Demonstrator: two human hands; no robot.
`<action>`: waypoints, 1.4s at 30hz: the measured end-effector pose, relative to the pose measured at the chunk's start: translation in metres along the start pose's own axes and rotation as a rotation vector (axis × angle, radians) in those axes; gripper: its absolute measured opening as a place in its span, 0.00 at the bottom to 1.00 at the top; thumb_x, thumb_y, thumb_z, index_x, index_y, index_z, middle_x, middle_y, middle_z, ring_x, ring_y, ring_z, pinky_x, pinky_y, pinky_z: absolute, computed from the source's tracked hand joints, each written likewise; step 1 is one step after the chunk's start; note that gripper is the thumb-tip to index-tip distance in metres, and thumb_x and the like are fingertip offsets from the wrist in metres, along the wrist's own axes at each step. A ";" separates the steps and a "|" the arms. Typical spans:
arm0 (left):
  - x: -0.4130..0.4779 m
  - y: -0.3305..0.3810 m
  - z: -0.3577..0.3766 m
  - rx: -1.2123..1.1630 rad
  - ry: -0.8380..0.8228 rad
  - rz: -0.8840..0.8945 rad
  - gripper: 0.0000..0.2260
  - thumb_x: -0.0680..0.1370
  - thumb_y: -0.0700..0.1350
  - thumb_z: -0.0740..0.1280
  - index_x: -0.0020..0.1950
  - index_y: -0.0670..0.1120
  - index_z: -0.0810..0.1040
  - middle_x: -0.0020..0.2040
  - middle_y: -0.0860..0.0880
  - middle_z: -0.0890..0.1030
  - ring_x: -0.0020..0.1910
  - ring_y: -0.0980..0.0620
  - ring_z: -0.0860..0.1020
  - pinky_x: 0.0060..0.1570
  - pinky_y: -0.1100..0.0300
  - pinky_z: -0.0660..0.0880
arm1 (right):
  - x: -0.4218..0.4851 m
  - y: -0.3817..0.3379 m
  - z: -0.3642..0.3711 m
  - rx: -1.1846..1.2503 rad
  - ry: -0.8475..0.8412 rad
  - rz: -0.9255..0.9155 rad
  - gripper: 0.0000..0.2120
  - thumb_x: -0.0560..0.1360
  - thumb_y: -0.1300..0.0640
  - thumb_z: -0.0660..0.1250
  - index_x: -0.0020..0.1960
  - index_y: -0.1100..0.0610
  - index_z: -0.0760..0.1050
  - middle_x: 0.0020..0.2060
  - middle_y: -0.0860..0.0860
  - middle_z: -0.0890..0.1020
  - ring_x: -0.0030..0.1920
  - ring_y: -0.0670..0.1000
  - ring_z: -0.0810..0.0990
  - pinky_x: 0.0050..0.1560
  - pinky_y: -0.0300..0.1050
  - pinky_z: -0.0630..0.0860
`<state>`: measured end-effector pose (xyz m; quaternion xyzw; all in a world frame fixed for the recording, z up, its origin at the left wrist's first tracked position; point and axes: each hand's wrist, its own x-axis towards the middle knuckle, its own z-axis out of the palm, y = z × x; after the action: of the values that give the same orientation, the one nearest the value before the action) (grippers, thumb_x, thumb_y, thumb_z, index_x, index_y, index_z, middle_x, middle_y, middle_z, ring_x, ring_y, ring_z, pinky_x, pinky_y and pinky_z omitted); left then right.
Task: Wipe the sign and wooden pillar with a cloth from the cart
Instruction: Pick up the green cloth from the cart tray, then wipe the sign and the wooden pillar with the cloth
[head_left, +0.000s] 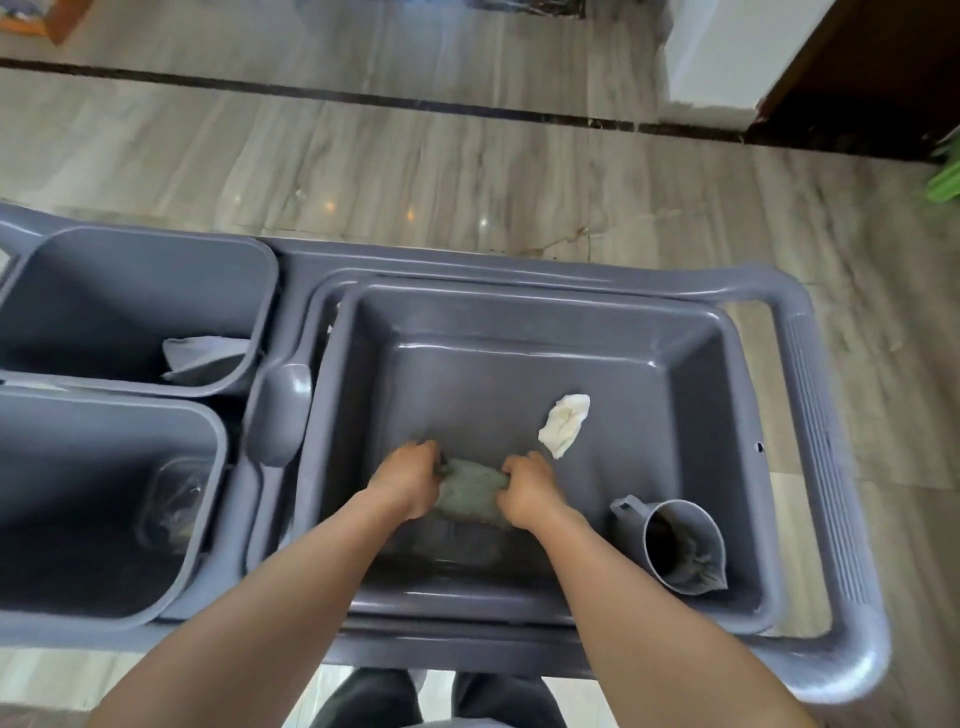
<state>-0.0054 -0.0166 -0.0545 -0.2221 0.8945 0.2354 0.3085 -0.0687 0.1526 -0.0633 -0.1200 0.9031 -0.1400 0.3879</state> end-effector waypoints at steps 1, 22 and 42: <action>-0.001 -0.001 -0.003 -0.037 -0.021 0.012 0.13 0.76 0.45 0.64 0.61 0.47 0.75 0.61 0.42 0.78 0.57 0.38 0.77 0.53 0.52 0.75 | -0.003 0.000 -0.003 0.042 -0.002 0.011 0.16 0.75 0.60 0.65 0.62 0.60 0.76 0.63 0.59 0.71 0.62 0.62 0.74 0.63 0.47 0.74; -0.112 0.129 -0.037 -0.697 -0.300 0.518 0.08 0.78 0.44 0.70 0.56 0.44 0.80 0.58 0.41 0.79 0.53 0.42 0.80 0.30 0.57 0.80 | -0.241 0.055 -0.034 0.805 0.796 0.311 0.09 0.76 0.58 0.73 0.46 0.64 0.78 0.38 0.54 0.77 0.40 0.53 0.74 0.38 0.43 0.71; -0.440 0.214 0.265 0.016 -0.594 1.169 0.08 0.78 0.44 0.70 0.50 0.40 0.82 0.42 0.47 0.80 0.42 0.48 0.76 0.38 0.59 0.72 | -0.610 0.210 0.242 1.316 1.336 0.856 0.07 0.74 0.56 0.73 0.49 0.59 0.80 0.49 0.60 0.85 0.49 0.60 0.85 0.48 0.59 0.85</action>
<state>0.3099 0.4111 0.1101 0.3772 0.7462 0.4091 0.3654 0.4952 0.5075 0.1110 0.5502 0.6460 -0.4950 -0.1867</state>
